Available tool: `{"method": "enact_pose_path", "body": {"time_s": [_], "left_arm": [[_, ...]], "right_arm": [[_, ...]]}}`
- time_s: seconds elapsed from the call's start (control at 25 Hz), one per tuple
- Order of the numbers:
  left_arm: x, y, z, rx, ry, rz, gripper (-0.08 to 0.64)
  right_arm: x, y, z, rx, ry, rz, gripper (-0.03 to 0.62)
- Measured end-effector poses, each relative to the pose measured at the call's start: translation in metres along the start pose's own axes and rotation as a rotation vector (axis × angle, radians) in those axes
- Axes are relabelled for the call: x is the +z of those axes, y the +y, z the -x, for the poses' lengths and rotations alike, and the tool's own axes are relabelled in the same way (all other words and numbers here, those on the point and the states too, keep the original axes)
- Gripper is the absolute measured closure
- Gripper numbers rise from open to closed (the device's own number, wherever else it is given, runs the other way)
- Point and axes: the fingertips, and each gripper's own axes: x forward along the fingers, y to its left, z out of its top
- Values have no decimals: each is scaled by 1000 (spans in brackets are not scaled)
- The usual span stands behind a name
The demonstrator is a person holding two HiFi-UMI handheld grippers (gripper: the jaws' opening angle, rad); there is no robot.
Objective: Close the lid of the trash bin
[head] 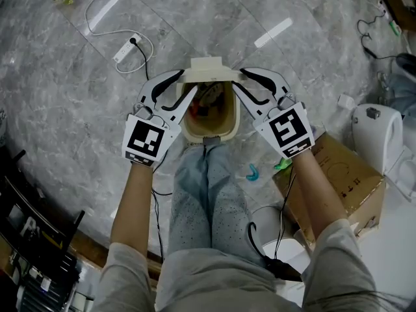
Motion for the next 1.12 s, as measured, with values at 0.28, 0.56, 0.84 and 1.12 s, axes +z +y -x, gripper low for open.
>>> {"method": "enact_pose_path", "body": {"time_s": [0.28, 0.56, 0.84, 1.12], "left_arm": [[-16, -29, 16, -20, 15, -20, 402], [-39, -64, 34, -43, 45, -72, 402], [-64, -87, 42, -48, 50, -66, 402], [-78, -102, 47, -53, 66, -126, 402]], "right_arm": [[-17, 30, 15, 27, 15, 42, 456], [-42, 66, 29, 42, 59, 101, 456], [-62, 90, 33, 44, 88, 141, 456], [-78, 106, 35, 57, 106, 169, 456]]}}
